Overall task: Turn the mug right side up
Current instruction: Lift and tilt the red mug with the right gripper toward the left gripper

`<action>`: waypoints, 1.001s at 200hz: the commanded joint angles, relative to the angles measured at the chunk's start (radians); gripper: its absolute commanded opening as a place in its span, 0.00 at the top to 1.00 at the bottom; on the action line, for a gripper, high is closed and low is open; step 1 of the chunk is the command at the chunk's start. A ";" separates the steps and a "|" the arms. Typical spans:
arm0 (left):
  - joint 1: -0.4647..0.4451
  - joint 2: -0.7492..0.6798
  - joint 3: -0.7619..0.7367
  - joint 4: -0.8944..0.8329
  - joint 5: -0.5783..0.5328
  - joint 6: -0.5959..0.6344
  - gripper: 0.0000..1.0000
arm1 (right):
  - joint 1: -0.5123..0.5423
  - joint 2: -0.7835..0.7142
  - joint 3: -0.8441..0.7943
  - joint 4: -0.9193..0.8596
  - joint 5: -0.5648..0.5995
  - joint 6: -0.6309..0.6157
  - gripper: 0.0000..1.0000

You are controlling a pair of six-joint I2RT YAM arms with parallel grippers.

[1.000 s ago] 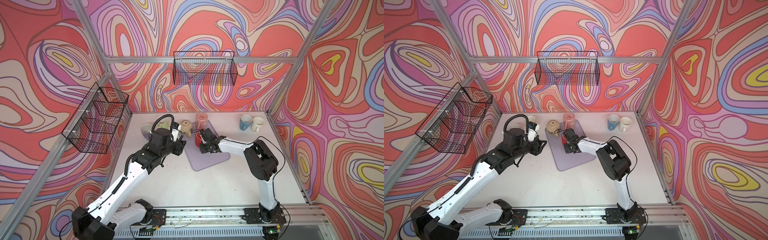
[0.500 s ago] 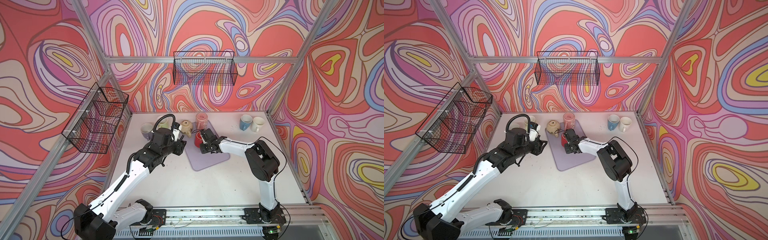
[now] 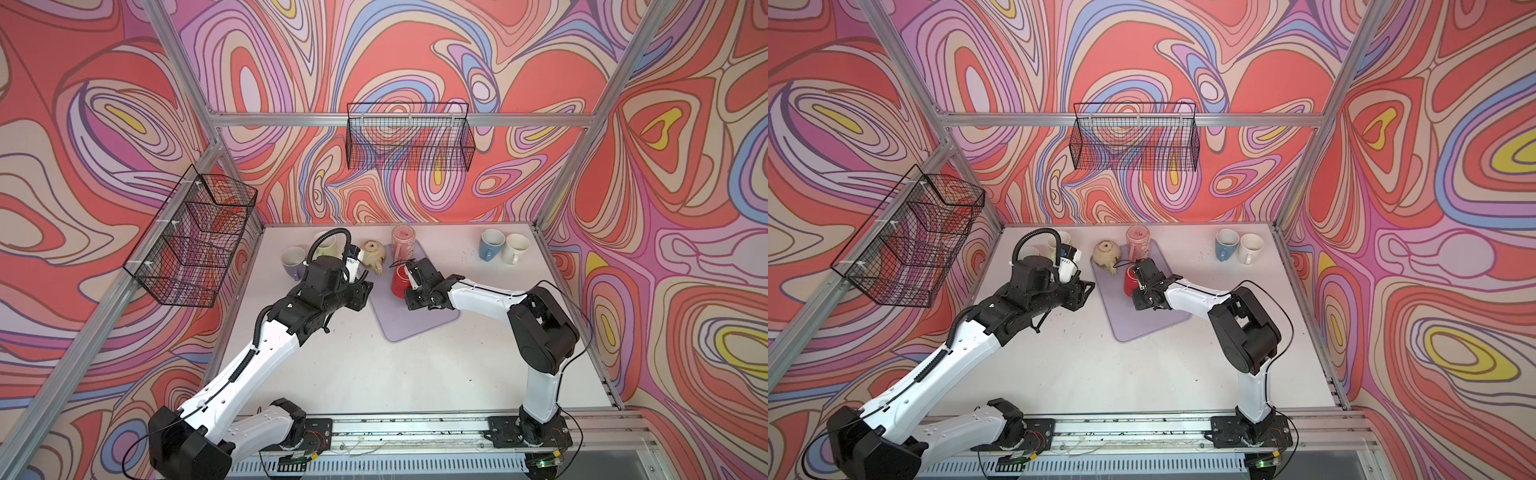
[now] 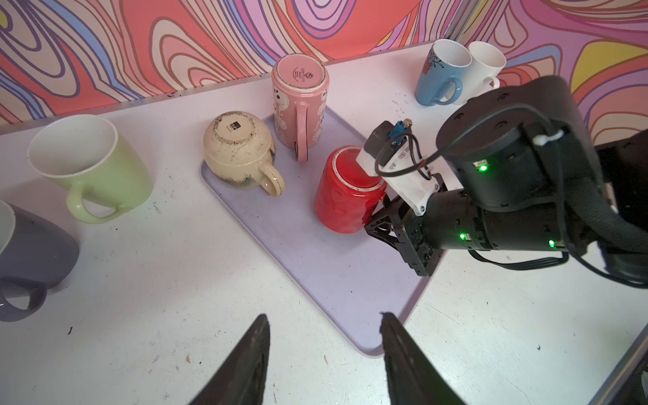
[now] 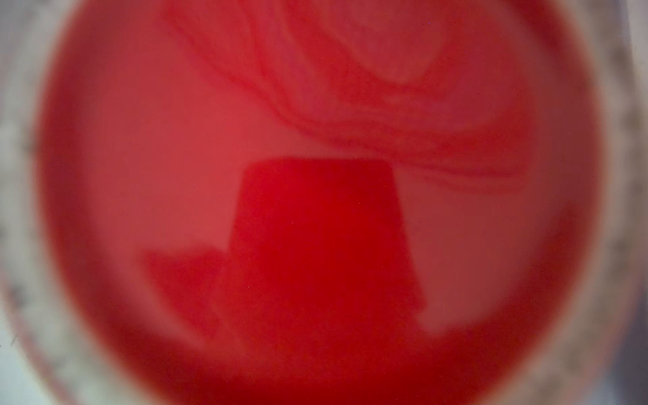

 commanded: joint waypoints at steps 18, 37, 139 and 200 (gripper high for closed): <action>0.006 -0.006 0.004 0.005 -0.006 0.011 0.47 | 0.004 -0.065 -0.029 0.073 -0.011 0.012 0.94; 0.008 -0.003 0.005 0.006 -0.009 0.011 0.46 | 0.004 -0.087 -0.037 0.074 -0.015 0.015 0.95; 0.007 0.000 0.009 0.015 0.027 -0.028 0.46 | -0.080 -0.326 -0.248 0.282 -0.256 0.125 0.96; 0.015 -0.060 -0.130 0.174 0.130 -0.201 0.46 | -0.161 -0.443 -0.336 0.385 -0.409 0.170 0.96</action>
